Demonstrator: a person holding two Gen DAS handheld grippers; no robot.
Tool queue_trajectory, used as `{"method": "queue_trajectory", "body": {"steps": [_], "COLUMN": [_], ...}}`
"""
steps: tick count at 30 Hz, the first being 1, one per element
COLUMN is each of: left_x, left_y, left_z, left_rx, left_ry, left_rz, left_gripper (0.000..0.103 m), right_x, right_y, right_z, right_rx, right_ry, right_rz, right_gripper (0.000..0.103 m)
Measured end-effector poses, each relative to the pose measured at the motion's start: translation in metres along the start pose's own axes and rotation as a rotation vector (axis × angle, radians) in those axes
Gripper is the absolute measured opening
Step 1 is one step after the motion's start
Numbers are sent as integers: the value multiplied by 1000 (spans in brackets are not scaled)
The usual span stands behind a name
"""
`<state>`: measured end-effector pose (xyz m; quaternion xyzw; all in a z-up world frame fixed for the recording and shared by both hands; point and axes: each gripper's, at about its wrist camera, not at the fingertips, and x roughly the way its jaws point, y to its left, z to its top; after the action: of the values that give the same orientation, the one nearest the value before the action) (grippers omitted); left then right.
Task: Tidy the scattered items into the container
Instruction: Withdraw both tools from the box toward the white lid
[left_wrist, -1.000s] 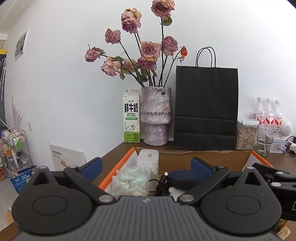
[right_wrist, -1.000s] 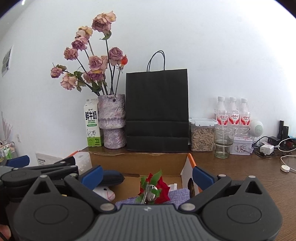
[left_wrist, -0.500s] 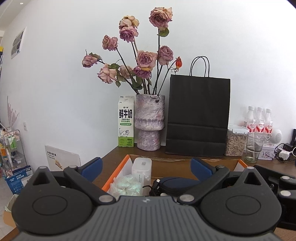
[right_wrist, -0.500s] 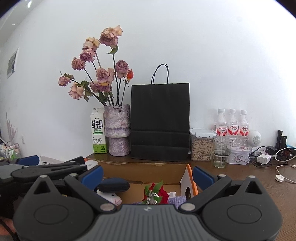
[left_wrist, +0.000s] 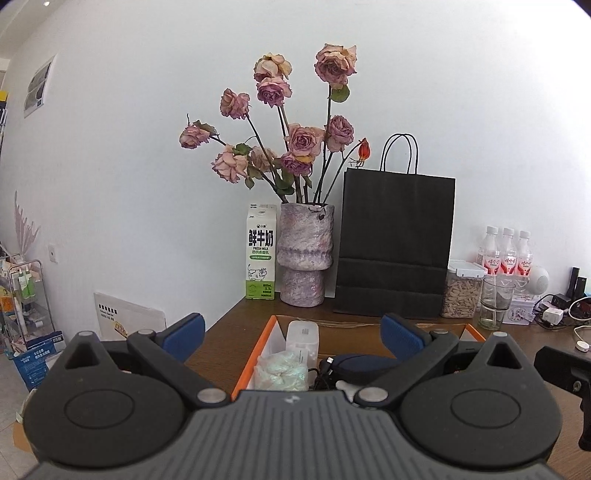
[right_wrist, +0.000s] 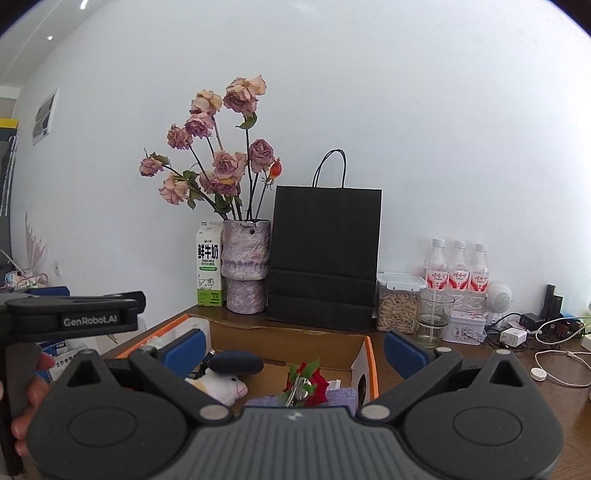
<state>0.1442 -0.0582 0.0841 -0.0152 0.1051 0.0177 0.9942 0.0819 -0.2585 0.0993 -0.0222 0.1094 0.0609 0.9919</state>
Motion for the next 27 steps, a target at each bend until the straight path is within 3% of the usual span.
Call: {"method": "queue_trajectory", "body": {"steps": [10,18,27], "left_x": [-25,-27,-37], "left_y": [22,45,58], "left_z": [-27,-64,-95], "left_rx": [71,91,123], "left_ry": [45,170,277], "left_rz": [1,30,28], "left_gripper": [103,103,103], "right_x": [-7,-7,-10], "right_y": [-6,-10,-20], "right_z": [-45,-85,-110], "right_rx": [2,36,82], "right_ry": [151,288,375], "right_rz": [11,20,-2], "right_gripper": [103,103,103]}}
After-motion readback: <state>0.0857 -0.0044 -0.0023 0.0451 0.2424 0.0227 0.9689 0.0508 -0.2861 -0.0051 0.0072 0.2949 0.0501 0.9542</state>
